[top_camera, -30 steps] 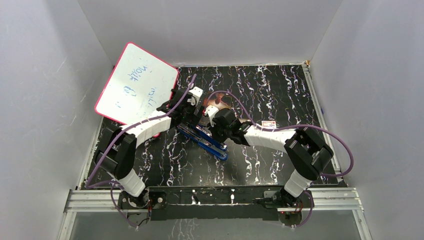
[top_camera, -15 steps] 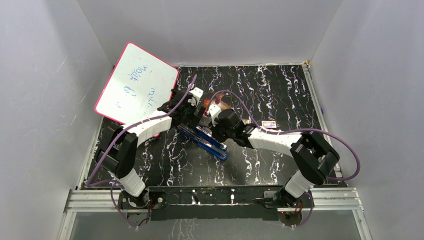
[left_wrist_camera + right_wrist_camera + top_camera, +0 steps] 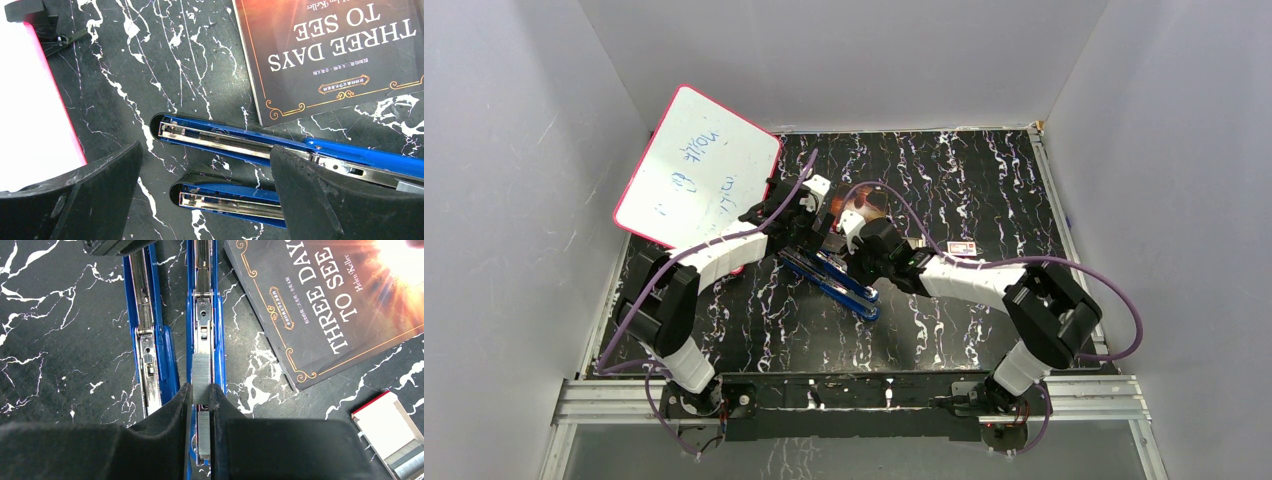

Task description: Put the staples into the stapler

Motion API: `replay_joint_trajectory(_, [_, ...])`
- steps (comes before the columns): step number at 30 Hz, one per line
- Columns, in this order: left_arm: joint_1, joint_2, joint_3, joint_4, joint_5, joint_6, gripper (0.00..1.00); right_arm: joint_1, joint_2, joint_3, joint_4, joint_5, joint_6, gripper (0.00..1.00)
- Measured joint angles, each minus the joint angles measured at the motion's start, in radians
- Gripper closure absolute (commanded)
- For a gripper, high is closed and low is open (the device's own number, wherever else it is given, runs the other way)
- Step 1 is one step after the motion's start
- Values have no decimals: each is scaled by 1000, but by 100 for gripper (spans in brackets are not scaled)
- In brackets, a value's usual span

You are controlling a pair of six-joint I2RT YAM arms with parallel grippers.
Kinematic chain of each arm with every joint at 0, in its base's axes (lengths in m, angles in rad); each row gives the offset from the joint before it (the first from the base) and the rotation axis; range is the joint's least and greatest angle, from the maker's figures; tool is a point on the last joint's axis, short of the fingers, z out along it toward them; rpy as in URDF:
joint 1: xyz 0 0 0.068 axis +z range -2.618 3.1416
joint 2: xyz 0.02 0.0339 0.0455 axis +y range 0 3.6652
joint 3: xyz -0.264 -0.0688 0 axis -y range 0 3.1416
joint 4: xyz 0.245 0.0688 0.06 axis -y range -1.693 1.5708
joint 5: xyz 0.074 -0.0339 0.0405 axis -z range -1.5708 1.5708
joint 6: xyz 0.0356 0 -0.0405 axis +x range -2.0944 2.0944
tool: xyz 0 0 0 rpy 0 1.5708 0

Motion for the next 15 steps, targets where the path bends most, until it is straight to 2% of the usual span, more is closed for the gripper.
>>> replay_joint_trajectory(15, [0, 0, 0, 0, 0, 0, 2, 0, 35, 5, -23, -17, -8, 100])
